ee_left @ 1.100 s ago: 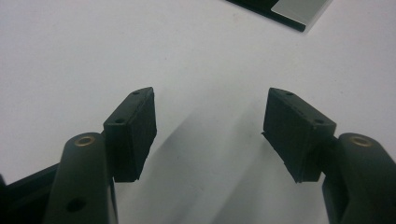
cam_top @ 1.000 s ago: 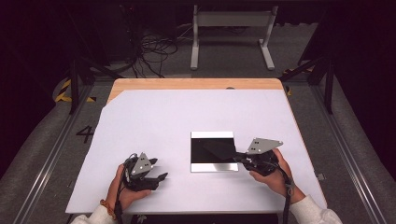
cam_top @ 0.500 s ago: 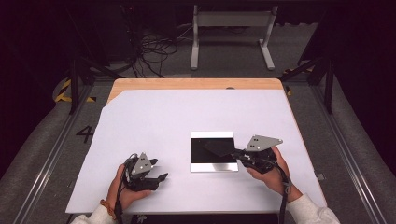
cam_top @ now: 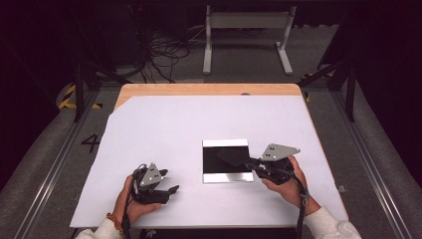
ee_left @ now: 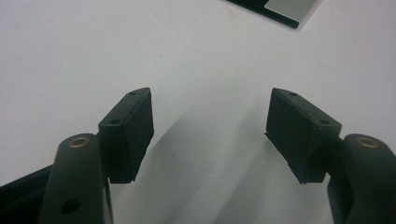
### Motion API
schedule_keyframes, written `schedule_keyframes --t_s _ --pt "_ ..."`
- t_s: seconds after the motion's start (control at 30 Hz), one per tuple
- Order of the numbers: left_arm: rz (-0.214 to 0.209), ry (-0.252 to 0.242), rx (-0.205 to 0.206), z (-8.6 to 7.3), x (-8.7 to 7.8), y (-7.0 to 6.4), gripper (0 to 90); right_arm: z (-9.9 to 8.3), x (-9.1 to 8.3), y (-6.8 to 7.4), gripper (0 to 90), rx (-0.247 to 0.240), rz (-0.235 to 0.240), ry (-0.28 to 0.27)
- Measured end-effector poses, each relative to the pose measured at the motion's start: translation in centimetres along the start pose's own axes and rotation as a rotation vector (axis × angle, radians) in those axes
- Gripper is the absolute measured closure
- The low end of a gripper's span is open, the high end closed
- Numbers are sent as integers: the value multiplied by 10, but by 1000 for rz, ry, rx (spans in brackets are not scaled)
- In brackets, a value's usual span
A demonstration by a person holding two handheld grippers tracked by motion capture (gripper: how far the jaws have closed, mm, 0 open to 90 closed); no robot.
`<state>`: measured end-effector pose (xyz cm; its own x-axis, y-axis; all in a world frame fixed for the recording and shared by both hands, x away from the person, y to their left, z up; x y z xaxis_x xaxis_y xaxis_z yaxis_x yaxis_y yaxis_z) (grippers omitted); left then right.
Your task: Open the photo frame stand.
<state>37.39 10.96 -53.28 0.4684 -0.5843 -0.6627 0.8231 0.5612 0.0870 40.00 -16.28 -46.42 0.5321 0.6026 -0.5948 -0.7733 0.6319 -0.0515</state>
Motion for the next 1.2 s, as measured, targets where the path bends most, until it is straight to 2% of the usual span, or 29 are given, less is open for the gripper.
schedule_keyframes --t_s 0.47,0.5,0.63,0.83,1.03,1.2 --pt "0 6 2 0 1 0 307 -3 -1 2 678 27 29 11" --pt "0 7 3 0 1 0 306 -3 -1 2 642 35 34 10" --pt "1 7 1 0 1 0 305 -4 -2 2 600 45 42 13" --pt "-1 10 1 0 2 -1 302 -3 -5 1 486 82 63 -6" --pt "0 11 4 0 2 -1 299 0 -6 1 449 96 72 -18" --pt "-9 7 1 1 2 -2 298 3 -8 -1 434 129 85 -42"
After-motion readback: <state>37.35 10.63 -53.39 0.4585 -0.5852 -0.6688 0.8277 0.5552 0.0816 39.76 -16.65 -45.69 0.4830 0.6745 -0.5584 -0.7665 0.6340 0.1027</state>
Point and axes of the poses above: each handheld gripper's, and its own axes: x roughly forward along the jaws, z roughly out of its top, y roughly to its left, the point moved 10 cm from there along x, roughly forward along the jaws, and after that the axes turned 3 degrees about x, right-handed, at the moved point
